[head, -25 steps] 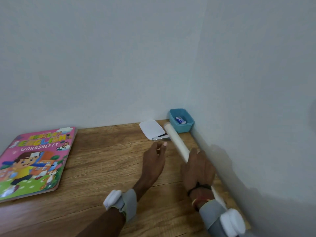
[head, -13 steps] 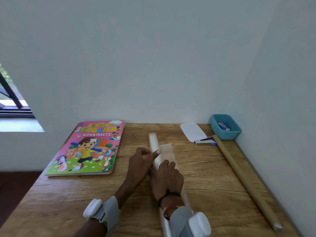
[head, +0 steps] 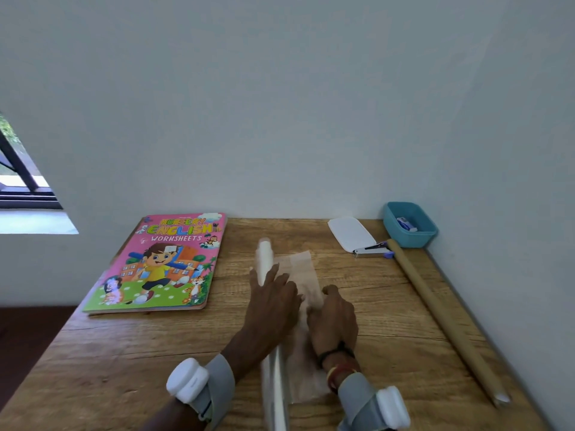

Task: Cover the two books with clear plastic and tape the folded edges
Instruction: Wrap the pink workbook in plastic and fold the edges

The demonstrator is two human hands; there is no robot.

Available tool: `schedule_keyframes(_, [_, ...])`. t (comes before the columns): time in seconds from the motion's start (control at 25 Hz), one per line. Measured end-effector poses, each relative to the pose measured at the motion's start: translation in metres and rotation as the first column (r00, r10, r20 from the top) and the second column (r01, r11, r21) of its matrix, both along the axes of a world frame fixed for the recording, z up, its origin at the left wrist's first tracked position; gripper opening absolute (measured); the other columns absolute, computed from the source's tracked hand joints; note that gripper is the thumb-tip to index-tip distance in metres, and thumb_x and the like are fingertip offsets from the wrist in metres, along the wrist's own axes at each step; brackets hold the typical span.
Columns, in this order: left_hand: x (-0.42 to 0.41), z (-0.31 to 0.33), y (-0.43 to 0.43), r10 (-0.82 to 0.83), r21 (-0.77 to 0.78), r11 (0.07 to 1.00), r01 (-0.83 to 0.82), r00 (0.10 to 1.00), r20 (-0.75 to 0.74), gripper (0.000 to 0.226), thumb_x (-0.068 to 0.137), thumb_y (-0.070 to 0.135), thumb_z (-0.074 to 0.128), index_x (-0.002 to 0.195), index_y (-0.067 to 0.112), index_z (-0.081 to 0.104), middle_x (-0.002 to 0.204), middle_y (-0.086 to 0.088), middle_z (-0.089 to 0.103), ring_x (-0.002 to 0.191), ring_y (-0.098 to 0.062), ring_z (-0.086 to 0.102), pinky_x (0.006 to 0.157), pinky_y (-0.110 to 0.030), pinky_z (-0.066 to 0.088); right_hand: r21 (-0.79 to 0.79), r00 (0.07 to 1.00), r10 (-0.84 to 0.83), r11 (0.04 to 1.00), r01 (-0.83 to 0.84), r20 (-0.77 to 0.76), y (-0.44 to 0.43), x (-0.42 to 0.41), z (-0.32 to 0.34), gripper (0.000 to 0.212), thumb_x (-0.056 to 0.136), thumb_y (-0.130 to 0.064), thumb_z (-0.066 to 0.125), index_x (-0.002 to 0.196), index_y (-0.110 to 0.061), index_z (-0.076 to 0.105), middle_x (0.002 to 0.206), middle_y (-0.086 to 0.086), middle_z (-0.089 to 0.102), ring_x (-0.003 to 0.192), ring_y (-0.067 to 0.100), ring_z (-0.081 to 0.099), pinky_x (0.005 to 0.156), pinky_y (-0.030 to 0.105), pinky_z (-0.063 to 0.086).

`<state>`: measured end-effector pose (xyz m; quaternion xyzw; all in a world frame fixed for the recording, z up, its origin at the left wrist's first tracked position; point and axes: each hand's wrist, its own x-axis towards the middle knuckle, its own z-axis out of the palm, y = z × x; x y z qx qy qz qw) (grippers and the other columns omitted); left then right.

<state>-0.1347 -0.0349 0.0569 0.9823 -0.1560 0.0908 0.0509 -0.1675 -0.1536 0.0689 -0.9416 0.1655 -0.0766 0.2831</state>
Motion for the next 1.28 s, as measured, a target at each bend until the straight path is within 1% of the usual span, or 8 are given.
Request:
schedule_keyframes(0.28, [-0.001, 0.017, 0.033, 0.23, -0.171, 0.963, -0.209, 0.966, 0.115, 0.029, 0.077, 0.02, 0.074, 0.104, 0.013, 0.065, 0.137, -0.015, 0.055, 0.135, -0.037, 0.042, 0.101, -0.063, 0.038, 0.086, 0.972, -0.23, 0.97, 0.225, 0.053, -0.053, 0.006, 0.0, 0.033, 0.085, -0.019, 0.064, 0.117, -0.017, 0.057, 0.11, 0.01, 0.066, 0.103, 0.029, 0.059, 0.078, 0.036, 0.051])
schedule_keyframes(0.4, [-0.003, 0.012, 0.028, 0.247, -0.21, 0.941, -0.265, 0.963, -0.109, 0.055, 0.094, 0.051, 0.052, 0.136, 0.016, 0.046, 0.153, -0.008, 0.036, 0.143, -0.027, 0.029, 0.109, -0.053, 0.033, 0.076, 0.965, -0.248, 0.967, 0.243, 0.078, -0.057, 0.006, -0.003, 0.031, 0.086, -0.018, 0.063, 0.117, -0.015, 0.057, 0.109, 0.01, 0.066, 0.101, 0.029, 0.06, 0.076, 0.036, 0.051])
schedule_keyframes(0.52, [-0.01, 0.004, 0.026, 0.279, -0.019, 0.958, -0.286, 0.945, -0.169, 0.077, 0.091, 0.061, 0.048, 0.148, 0.013, 0.029, 0.161, -0.012, 0.018, 0.148, -0.029, 0.018, 0.114, -0.054, 0.024, 0.074, 0.961, -0.256, 0.965, 0.25, 0.101, -0.058, 0.005, -0.007, 0.027, 0.089, -0.016, 0.06, 0.115, -0.013, 0.058, 0.107, 0.011, 0.066, 0.1, 0.029, 0.061, 0.074, 0.035, 0.052])
schedule_keyframes(0.68, [-0.015, -0.002, 0.047, 0.258, -0.145, 0.956, -0.254, 0.966, 0.011, 0.067, 0.086, 0.041, 0.066, 0.141, 0.007, 0.045, 0.151, -0.021, 0.038, 0.14, -0.039, 0.034, 0.11, -0.06, 0.031, -0.033, 0.96, -0.264, 0.963, 0.268, 0.089, -0.066, 0.002, -0.008, 0.028, 0.091, -0.018, 0.055, 0.119, -0.012, 0.055, 0.108, 0.013, 0.064, 0.097, 0.03, 0.06, 0.074, 0.037, 0.051])
schedule_keyframes(0.8, [-0.011, -0.002, 0.064, 0.279, -0.318, 0.915, -0.249, 0.959, 0.054, 0.062, 0.092, 0.058, 0.046, 0.129, 0.01, 0.056, 0.143, -0.016, 0.049, 0.136, -0.036, 0.042, 0.107, -0.058, 0.034, -0.29, 0.962, -0.264, 0.917, 0.273, 0.071, -0.06, 0.002, -0.002, 0.039, 0.091, -0.028, 0.055, 0.127, -0.014, 0.048, 0.123, 0.012, 0.053, 0.11, 0.028, 0.052, 0.089, 0.042, 0.046])
schedule_keyframes(0.88, [-0.008, 0.0, 0.076, 0.332, -0.404, 0.874, -0.271, 0.939, 0.087, 0.068, 0.092, 0.065, 0.029, 0.122, 0.011, 0.059, 0.136, -0.013, 0.056, 0.131, -0.034, 0.047, 0.103, -0.056, 0.038, -0.252, 0.974, -0.156, 0.948, 0.194, 0.162, -0.037, 0.001, 0.004, 0.042, 0.09, -0.031, 0.057, 0.128, -0.014, 0.049, 0.126, 0.011, 0.052, 0.115, 0.027, 0.049, 0.094, 0.042, 0.04])
schedule_keyframes(1.04, [0.007, 0.004, 0.111, 0.495, -0.452, 0.796, -0.402, 0.863, 0.105, 0.044, 0.098, 0.042, 0.048, 0.123, 0.006, 0.056, 0.134, -0.017, 0.056, 0.13, -0.036, 0.046, 0.103, -0.054, 0.034, 0.01, 0.921, 0.233, 0.969, -0.248, 0.311, 0.05, 0.0, 0.009, 0.039, 0.089, -0.034, 0.047, 0.12, -0.013, 0.055, 0.117, 0.007, 0.057, 0.107, 0.027, 0.054, 0.091, 0.043, 0.045])
schedule_keyframes(1.28, [0.023, 0.007, 0.205, 0.749, -0.154, 0.582, -0.799, 0.6, -0.282, 0.086, 0.084, 0.07, 0.053, 0.135, 0.002, 0.044, 0.144, -0.02, 0.042, 0.134, -0.039, 0.036, 0.108, -0.057, 0.029, -0.14, 0.764, 0.604, 0.796, -0.588, 0.228, 0.138, 0.015, 0.007, 0.042, 0.087, -0.036, 0.044, 0.118, -0.01, 0.056, 0.115, 0.011, 0.057, 0.104, 0.031, 0.054, 0.086, 0.044, 0.046])
